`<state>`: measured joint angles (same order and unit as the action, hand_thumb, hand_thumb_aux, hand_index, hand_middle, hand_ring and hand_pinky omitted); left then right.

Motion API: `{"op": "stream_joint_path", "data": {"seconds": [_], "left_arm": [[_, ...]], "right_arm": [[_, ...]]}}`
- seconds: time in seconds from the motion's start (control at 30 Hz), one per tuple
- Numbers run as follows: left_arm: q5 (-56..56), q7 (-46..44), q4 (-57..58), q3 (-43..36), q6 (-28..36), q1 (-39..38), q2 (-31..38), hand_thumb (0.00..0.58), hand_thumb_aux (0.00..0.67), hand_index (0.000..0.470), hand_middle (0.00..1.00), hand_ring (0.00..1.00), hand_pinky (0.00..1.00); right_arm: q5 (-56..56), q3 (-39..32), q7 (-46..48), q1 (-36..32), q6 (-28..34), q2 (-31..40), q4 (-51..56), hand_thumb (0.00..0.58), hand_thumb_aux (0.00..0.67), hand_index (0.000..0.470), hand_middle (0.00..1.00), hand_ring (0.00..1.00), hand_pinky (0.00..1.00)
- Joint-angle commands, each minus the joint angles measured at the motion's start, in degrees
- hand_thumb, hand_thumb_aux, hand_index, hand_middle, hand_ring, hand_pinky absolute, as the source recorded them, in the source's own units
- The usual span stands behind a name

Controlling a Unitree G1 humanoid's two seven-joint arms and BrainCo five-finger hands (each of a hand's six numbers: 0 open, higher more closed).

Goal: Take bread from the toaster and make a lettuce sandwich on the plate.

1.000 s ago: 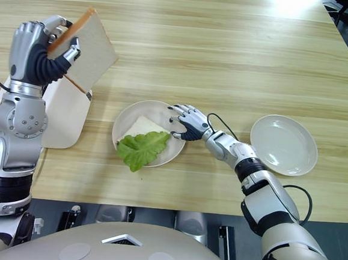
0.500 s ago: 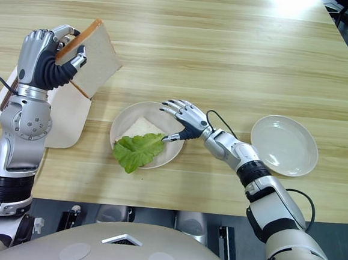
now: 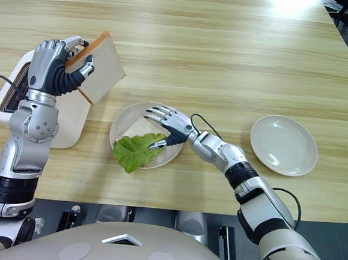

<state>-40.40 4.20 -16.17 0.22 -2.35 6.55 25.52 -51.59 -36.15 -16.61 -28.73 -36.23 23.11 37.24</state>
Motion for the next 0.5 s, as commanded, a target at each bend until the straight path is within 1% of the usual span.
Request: {"op": "stream_joint_path", "data": {"seconds": [0.03, 0.07, 0.1, 0.13, 0.17, 0.2, 0.23, 0.27, 0.3, 0.33, 0.37, 0.5], "left_arm": [[-0.8, 0.6, 1.5, -0.8, -0.1, -0.7, -0.3, 0.580, 0.670, 0.460, 1.00, 1.00, 1.00], [-0.9, 0.7, 1.6, -0.9, -0.2, -0.8, -0.3, 0.580, 0.670, 0.460, 1.00, 1.00, 1.00], [-0.9, 0.7, 1.6, -1.0, -0.2, -0.8, -0.3, 0.580, 0.670, 0.460, 1.00, 1.00, 1.00], [-1.0, 0.8, 1.6, -1.1, -0.1, -0.8, -0.3, 0.580, 0.670, 0.460, 1.00, 1.00, 1.00], [-1.1, 0.9, 1.7, -1.1, -0.1, -0.9, -0.3, 0.580, 0.670, 0.460, 1.00, 1.00, 1.00], [-1.1, 0.9, 1.7, -1.2, -0.1, -0.9, -0.4, 0.580, 0.670, 0.460, 1.00, 1.00, 1.00], [-1.1, 1.0, 1.7, -1.3, 0.0, -1.0, -0.4, 0.580, 0.670, 0.460, 1.00, 1.00, 1.00], [-1.1, 1.1, 1.8, -1.4, 0.0, -1.1, -0.4, 0.580, 0.670, 0.460, 1.00, 1.00, 1.00], [-1.2, 1.1, 1.8, -1.5, 0.0, -1.1, -0.4, 0.580, 0.670, 0.460, 1.00, 1.00, 1.00], [-1.3, 1.1, 1.8, -1.6, 0.0, -1.1, -0.4, 0.580, 0.670, 0.460, 1.00, 1.00, 1.00], [-1.6, 1.1, 1.7, -1.7, 0.1, -1.1, -0.4, 0.580, 0.670, 0.460, 1.00, 1.00, 1.00], [-1.9, 1.1, 1.7, -1.6, 0.1, -1.2, -0.5, 0.580, 0.670, 0.460, 1.00, 1.00, 1.00]], "right_arm": [[-0.8, -0.7, 0.3, -1.1, 0.2, -0.5, 1.4, 0.000, 0.000, 0.000, 0.00, 0.00, 0.00], [-0.8, -0.8, 0.3, -1.4, 0.2, -0.6, 1.8, 0.000, 0.000, 0.000, 0.00, 0.00, 0.00], [-0.9, -0.8, 0.2, -1.5, 0.2, -0.8, 2.0, 0.053, 0.032, 0.022, 0.00, 0.00, 0.00], [-0.9, -0.9, 0.1, -1.6, 0.1, -0.9, 2.4, 0.425, 0.323, 0.222, 0.00, 0.00, 0.00], [-1.0, -1.0, -0.1, -1.8, 0.1, -1.0, 2.9, 0.458, 0.363, 0.249, 0.00, 0.00, 0.00], [-1.0, -1.1, -0.2, -1.9, 0.0, -1.2, 3.4, 0.519, 0.452, 0.310, 0.00, 0.00, 0.00], [-1.0, -1.2, -0.2, -2.0, 0.0, -1.4, 4.0, 0.550, 0.518, 0.355, 0.00, 0.00, 0.00], [-1.1, -1.3, -0.4, -2.1, -0.1, -1.5, 4.5, 0.563, 0.554, 0.381, 0.00, 0.00, 0.00], [-1.1, -1.4, -0.6, -2.1, -0.2, -1.6, 4.9, 0.577, 0.620, 0.426, 0.00, 0.00, 0.00], [-1.1, -1.5, -0.7, -2.1, -0.2, -1.6, 5.2, 0.577, 0.620, 0.426, 0.00, 0.00, 0.00], [-1.1, -1.6, -0.8, -2.2, -0.3, -1.7, 5.5, 0.580, 0.670, 0.460, 0.00, 0.00, 0.00], [-1.0, -1.9, -0.9, -2.4, -0.2, -1.8, 6.4, 0.580, 0.670, 0.460, 0.00, 0.00, 0.00]]}}
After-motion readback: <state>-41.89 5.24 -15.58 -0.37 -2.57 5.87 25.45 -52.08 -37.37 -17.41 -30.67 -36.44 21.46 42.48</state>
